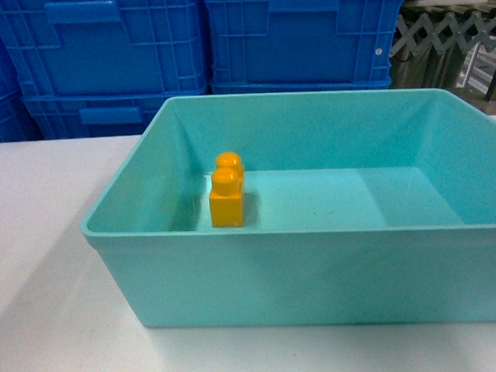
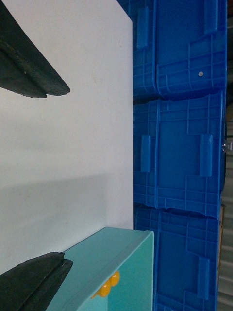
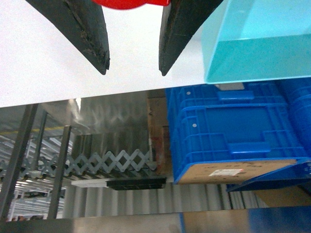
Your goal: Pick red block from blue box to shelf
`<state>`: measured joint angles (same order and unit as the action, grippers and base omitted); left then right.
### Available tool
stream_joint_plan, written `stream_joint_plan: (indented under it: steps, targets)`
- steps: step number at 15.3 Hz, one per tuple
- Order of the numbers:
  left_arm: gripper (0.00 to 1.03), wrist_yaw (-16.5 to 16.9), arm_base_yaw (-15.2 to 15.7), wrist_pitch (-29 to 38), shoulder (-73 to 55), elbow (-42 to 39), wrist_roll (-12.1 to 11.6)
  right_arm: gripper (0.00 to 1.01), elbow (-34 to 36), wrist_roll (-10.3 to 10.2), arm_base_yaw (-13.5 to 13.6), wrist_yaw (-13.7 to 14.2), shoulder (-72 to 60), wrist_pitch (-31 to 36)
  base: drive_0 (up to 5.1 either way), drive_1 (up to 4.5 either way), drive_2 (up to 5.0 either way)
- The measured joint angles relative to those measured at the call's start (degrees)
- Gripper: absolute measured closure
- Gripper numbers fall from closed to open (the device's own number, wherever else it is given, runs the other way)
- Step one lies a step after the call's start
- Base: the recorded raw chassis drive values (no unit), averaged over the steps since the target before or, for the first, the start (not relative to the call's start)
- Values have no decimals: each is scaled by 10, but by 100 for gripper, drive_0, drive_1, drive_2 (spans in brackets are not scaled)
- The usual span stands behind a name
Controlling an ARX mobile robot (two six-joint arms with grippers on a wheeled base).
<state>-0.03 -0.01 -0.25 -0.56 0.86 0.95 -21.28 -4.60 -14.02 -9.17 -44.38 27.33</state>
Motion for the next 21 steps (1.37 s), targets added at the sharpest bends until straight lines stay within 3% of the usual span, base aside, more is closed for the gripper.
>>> stream_joint_plan:
  steps: [2, 5, 6, 7, 9, 10, 13, 16, 17, 18, 20, 21]
  targets:
    - [5, 0, 0, 0, 0, 0, 0, 75, 24, -3, -7, -50, 67, -23, 0, 0, 0]
    - [5, 0, 0, 0, 0, 0, 0, 75, 25, -3, -1, -61, 62, -19, 0, 0, 0]
    - [5, 0, 0, 0, 0, 0, 0, 75, 26, -3, 24, -56, 63, -29, 0, 0, 0]
    - [5, 0, 0, 0, 0, 0, 0, 75, 26, -3, 66, -40, 74, -44, 0, 0, 0]
    - [5, 0, 0, 0, 0, 0, 0, 75, 30, -3, 148, 7, 99, -64, 0, 0, 0]
    - [5, 0, 0, 0, 0, 0, 0, 75, 31, -4, 174, 21, 105, -68, 0, 0, 0]
    - [5, 0, 0, 0, 0, 0, 0, 75, 43, -9, 146, 23, 111, -73, 0, 0, 0]
    - [5, 0, 0, 0, 0, 0, 0, 75, 54, -10, 99, -11, 134, -83, 0, 0, 0]
    - [5, 0, 0, 0, 0, 0, 0, 75, 58, -14, 67, -37, 137, -85, 0, 0, 0]
    - [5, 0, 0, 0, 0, 0, 0, 75, 58, -16, 52, -44, 138, -89, 0, 0, 0]
    - [5, 0, 0, 0, 0, 0, 0, 75, 58, -19, 58, -48, 167, -120, 0, 0, 0]
    - [5, 0, 0, 0, 0, 0, 0, 75, 58, -19, 76, -45, 189, -136, 0, 0, 0]
